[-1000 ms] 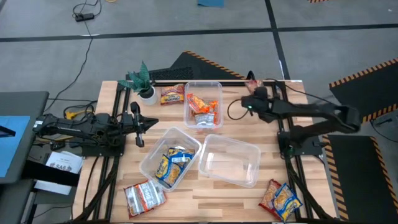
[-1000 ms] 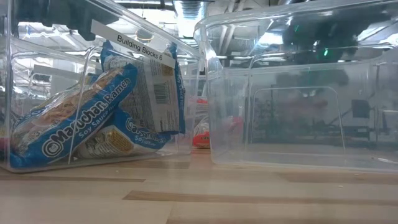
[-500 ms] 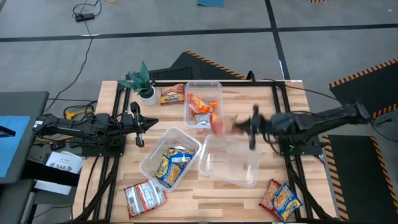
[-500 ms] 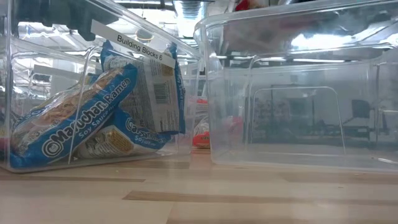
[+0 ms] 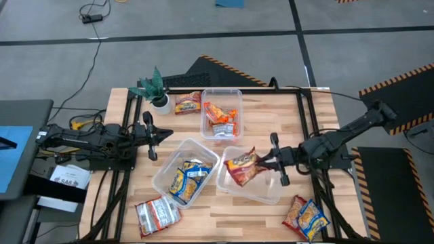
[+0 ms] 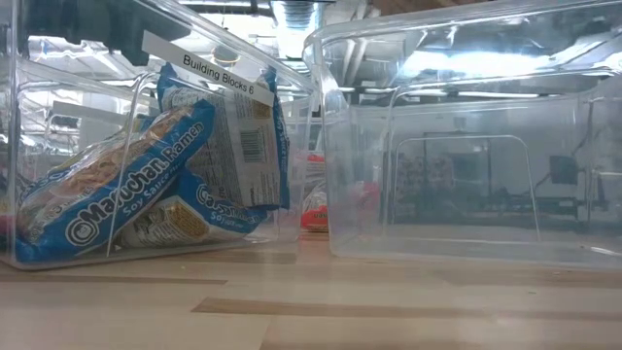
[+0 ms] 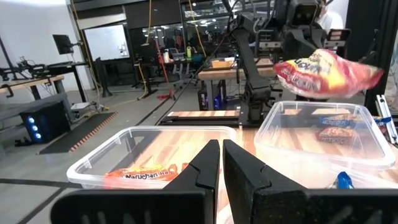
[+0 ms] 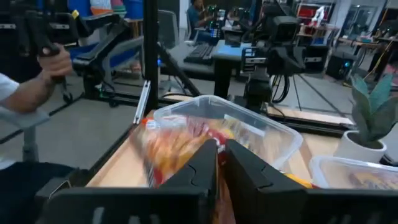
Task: Sort Maruchan noodles
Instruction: Put the red noodle pack into the bottom right transparent bin
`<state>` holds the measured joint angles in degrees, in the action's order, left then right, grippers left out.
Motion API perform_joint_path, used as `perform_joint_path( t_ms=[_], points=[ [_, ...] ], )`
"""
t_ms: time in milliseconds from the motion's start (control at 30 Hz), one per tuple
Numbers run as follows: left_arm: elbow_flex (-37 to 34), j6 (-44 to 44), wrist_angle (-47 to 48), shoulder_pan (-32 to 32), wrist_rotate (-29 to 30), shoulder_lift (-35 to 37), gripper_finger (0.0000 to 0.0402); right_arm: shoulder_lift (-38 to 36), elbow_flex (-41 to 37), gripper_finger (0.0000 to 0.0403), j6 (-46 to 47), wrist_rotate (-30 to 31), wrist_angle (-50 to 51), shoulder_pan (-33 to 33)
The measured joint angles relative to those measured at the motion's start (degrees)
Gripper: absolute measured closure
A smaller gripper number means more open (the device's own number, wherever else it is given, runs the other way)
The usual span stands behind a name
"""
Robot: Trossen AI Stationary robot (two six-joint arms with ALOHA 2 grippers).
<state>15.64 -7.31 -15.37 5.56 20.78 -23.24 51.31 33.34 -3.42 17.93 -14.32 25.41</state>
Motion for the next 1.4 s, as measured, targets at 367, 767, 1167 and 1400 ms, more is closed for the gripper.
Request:
perform_joint_path(
  t_ms=[367,767,1167,1400],
  points=[
    [0.00,0.00,0.13,0.00,-0.02,0.00,0.0391,-0.02,0.02,0.0320,-0.75,3.26,-4.63,-0.80],
    [0.00,0.00,0.43,0.01,-0.02,0.00,0.0391,-0.02,0.02,0.0315,-12.51,7.89,-4.97,-0.79],
    [0.04,0.83,0.33,0.02,9.75,-1.10,0.0391,0.22,0.02,0.0315,-14.50,7.89,-5.63,-4.90],
    [0.07,6.81,0.41,-3.90,17.17,-7.61,0.0373,1.26,0.04,0.0315,-6.68,7.89,-5.67,-11.15]
  ],
)
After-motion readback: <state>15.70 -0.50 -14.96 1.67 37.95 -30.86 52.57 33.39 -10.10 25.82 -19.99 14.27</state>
